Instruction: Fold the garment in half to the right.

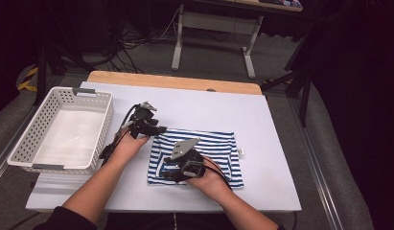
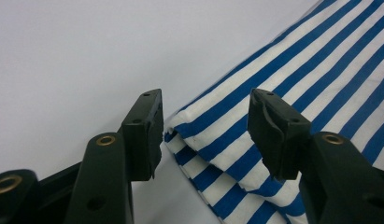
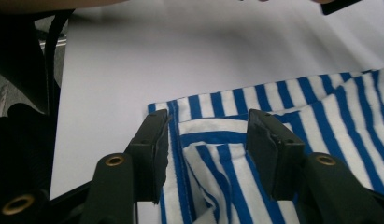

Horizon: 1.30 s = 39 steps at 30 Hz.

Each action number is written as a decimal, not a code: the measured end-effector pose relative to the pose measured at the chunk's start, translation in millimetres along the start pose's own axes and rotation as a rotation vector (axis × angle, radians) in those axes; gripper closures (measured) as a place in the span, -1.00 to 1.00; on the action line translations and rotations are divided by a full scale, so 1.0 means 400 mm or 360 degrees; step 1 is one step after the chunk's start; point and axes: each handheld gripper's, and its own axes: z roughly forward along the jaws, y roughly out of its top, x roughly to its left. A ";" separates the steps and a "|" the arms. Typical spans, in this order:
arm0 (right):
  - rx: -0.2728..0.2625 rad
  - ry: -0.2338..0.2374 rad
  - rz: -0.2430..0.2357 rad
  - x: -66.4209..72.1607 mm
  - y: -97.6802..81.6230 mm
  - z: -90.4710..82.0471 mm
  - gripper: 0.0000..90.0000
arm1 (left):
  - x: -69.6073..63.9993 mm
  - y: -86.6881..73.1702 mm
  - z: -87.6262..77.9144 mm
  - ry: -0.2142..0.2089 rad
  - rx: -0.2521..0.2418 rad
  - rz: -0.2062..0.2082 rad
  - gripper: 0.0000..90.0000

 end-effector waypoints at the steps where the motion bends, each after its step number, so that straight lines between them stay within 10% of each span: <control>1: 0.0005 0.0010 -0.0012 0.003 0.000 0.004 0.11 | 0.001 0.000 0.002 -0.0001 -0.0002 0.0004 0.05; 16: 0.0111 0.0109 -0.0048 0.035 -0.002 0.071 0.15 | 0.017 -0.008 0.020 0.0001 0.0045 -0.0009 0.18; 31: 0.0176 0.0021 -0.0121 0.056 -0.006 0.092 0.13 | 0.023 -0.016 0.044 0.0040 0.0124 -0.0030 0.41; 39: 0.0174 -0.0050 -0.0117 0.057 -0.008 0.091 0.44 | 0.014 -0.014 0.046 0.0063 0.0149 -0.0016 0.84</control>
